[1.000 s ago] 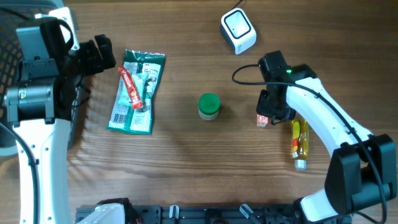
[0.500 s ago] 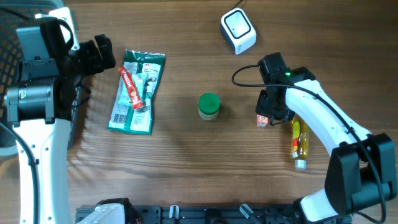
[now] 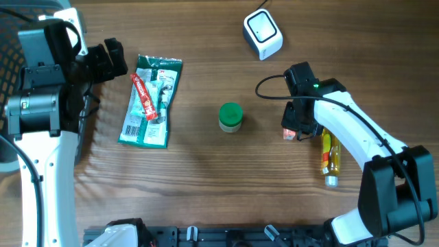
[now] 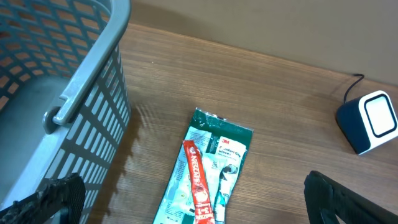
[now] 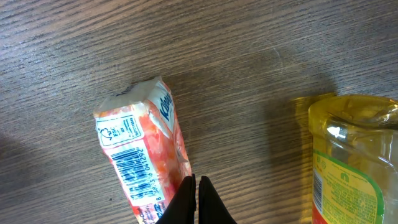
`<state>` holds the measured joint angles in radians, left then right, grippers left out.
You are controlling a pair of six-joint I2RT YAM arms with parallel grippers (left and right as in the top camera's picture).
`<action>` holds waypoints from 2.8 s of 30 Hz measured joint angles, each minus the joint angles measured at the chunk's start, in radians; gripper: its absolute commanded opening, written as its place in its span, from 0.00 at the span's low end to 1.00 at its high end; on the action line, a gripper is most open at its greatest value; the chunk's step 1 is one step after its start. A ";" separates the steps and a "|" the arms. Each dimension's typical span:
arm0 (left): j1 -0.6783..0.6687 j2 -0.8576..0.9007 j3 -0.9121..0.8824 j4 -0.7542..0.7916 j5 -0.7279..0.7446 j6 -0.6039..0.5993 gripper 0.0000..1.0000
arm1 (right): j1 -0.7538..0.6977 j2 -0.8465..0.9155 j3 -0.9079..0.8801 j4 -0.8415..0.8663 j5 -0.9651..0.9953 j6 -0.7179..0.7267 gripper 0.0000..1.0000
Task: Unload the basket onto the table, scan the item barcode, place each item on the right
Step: 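Move the right gripper to the Kleenex pack and grasp it, then lift the Kleenex pack with the right gripper up to the scanner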
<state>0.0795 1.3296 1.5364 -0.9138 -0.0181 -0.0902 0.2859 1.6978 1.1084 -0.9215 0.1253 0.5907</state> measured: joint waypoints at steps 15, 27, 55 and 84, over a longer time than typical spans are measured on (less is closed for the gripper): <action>0.000 0.000 0.000 0.000 0.000 0.000 1.00 | 0.000 0.000 0.000 0.008 -0.001 0.000 0.05; 0.000 0.000 0.000 0.000 0.000 0.000 1.00 | 0.000 0.000 0.000 0.056 -0.085 -0.032 0.05; 0.000 0.000 0.000 0.000 0.000 0.000 1.00 | -0.108 0.000 -0.082 0.230 -0.365 -0.249 0.42; 0.000 0.000 0.000 0.000 0.000 0.000 1.00 | -0.137 -0.028 -0.289 0.502 -0.564 -0.225 0.04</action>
<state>0.0795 1.3296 1.5364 -0.9138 -0.0181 -0.0902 0.1486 1.6699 0.8196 -0.4191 -0.4389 0.3653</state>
